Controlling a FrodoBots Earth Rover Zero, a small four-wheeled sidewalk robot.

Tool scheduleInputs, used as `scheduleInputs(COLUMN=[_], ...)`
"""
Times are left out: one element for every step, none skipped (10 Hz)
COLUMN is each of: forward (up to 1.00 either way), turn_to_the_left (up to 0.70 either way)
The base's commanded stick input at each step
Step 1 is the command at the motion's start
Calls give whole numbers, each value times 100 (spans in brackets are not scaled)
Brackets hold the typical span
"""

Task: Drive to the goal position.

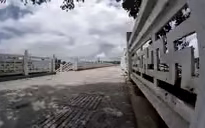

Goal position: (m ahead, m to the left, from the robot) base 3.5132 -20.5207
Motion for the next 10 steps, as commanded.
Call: scheduleInputs(forward=[25, 45, 45, 45, 45, 45, 53, 70, 70, 70], turn_to_the_left=[35, 27, 27, 27, 27, 27, 23, 14, 14, 14])
